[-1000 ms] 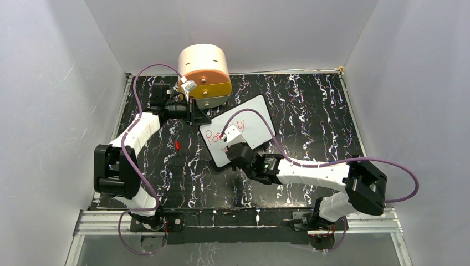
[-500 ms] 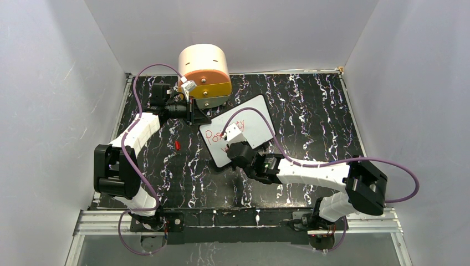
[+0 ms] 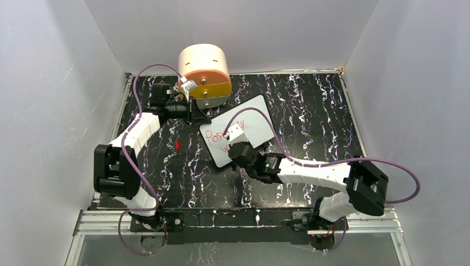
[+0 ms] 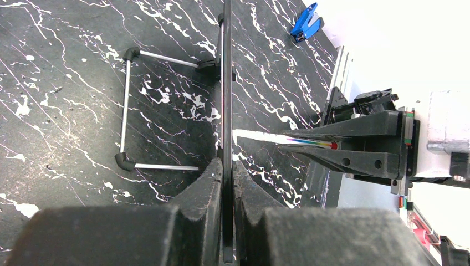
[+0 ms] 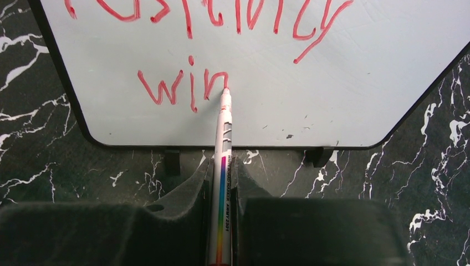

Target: Write a sentence on the whiteboard

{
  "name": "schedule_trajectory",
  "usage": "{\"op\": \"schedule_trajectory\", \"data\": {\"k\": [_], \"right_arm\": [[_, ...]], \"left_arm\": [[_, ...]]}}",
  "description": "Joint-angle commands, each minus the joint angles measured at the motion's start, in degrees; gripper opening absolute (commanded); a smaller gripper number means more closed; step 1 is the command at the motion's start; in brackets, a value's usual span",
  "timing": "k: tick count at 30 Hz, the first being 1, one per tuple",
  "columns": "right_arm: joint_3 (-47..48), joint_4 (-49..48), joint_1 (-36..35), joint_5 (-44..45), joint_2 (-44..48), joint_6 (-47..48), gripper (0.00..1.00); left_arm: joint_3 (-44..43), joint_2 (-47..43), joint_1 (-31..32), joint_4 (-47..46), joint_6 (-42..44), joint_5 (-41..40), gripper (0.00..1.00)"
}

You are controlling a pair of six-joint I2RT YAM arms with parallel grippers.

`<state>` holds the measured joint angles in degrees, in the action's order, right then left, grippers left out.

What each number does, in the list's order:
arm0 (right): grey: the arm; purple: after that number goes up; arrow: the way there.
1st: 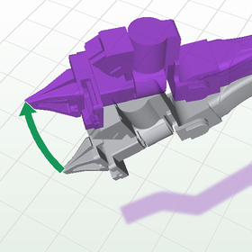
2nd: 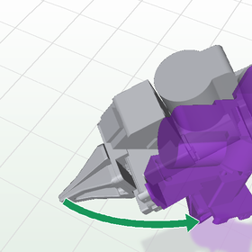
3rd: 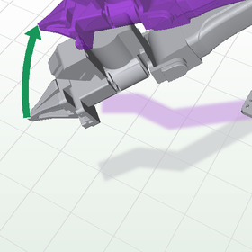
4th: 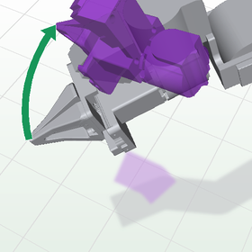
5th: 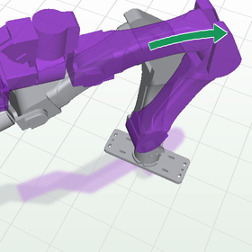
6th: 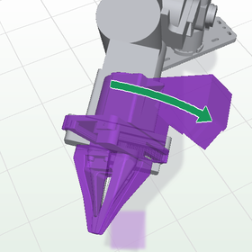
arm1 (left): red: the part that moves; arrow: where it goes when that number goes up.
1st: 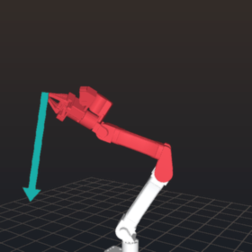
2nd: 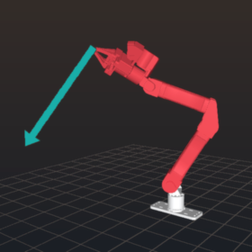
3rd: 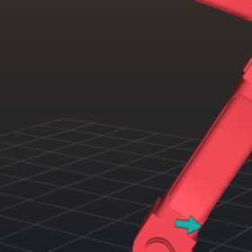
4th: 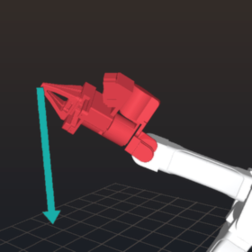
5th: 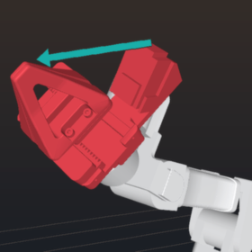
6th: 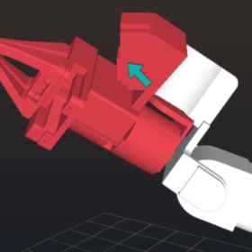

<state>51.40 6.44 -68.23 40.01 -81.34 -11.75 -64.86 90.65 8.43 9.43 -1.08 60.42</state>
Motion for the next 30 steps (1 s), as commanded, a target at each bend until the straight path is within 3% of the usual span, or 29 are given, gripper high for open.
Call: {"op": "schedule_trajectory", "data": {"k": [1,30], "right_arm": [[-0.42,1.05,0.29,-1.06,1.18,-1.59,0.00],[-4.73,-2.28,3.27,0.96,8.89,-0.80,0.00]], "left_arm": [[0.93,1.82,0.45,3.52,1.88,-4.71,0.00],[0.96,1.79,0.45,3.69,2.07,-5.23,0.00]]}}
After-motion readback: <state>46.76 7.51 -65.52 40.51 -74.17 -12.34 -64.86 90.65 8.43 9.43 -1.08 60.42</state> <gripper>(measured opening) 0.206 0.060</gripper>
